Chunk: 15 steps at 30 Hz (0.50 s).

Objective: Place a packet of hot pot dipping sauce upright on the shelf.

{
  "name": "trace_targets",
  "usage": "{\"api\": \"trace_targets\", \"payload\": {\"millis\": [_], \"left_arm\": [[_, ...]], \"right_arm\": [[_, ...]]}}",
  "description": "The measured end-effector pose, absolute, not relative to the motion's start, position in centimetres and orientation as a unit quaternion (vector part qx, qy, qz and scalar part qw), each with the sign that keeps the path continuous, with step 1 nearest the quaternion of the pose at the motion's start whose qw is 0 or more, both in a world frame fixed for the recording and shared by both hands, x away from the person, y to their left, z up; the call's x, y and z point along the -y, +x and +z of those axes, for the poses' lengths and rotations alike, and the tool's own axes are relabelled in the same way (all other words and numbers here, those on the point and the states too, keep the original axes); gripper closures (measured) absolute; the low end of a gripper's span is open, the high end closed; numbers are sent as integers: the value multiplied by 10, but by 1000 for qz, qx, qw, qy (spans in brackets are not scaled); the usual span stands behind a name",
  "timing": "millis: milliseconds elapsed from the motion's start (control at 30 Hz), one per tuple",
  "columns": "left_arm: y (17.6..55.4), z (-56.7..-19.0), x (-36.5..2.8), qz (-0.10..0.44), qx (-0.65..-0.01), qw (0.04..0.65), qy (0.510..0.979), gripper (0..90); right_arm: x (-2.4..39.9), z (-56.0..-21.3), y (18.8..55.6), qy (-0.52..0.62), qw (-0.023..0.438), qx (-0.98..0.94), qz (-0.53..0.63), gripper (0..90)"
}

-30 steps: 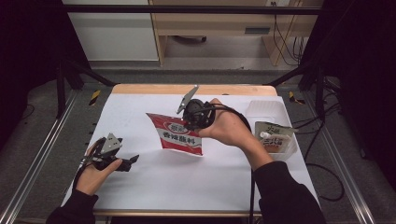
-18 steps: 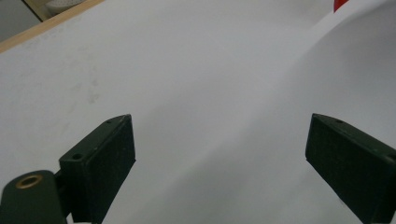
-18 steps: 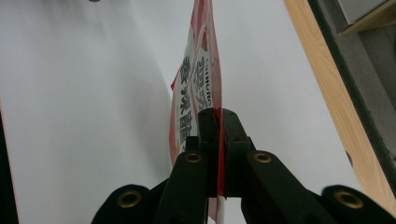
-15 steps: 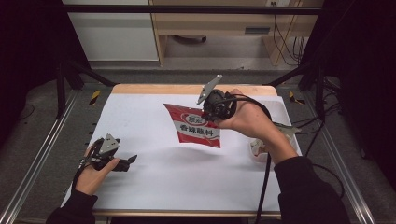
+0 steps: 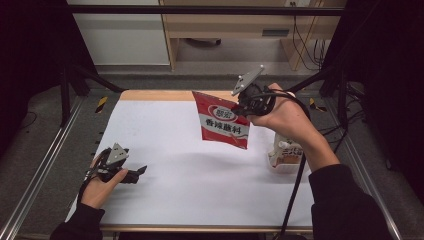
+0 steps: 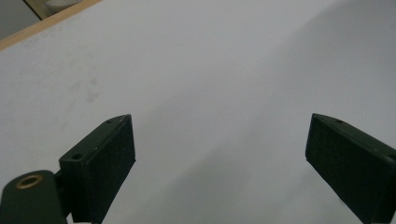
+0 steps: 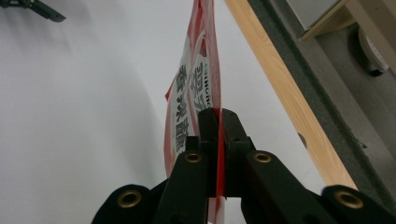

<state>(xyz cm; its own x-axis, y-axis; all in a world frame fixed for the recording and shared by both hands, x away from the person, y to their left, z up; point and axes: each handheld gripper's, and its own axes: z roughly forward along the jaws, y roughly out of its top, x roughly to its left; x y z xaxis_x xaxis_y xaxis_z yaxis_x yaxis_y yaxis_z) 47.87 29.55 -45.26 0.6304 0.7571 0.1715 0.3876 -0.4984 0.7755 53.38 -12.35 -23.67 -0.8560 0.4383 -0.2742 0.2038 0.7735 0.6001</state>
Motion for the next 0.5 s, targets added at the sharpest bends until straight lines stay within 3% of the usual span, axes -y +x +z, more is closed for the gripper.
{"api": "trace_targets", "payload": {"millis": [500], "left_arm": [[477,-453,-298,261,-348,358,826,79]], "right_arm": [[150,-220,554,194,231,-912,279,899]]}}
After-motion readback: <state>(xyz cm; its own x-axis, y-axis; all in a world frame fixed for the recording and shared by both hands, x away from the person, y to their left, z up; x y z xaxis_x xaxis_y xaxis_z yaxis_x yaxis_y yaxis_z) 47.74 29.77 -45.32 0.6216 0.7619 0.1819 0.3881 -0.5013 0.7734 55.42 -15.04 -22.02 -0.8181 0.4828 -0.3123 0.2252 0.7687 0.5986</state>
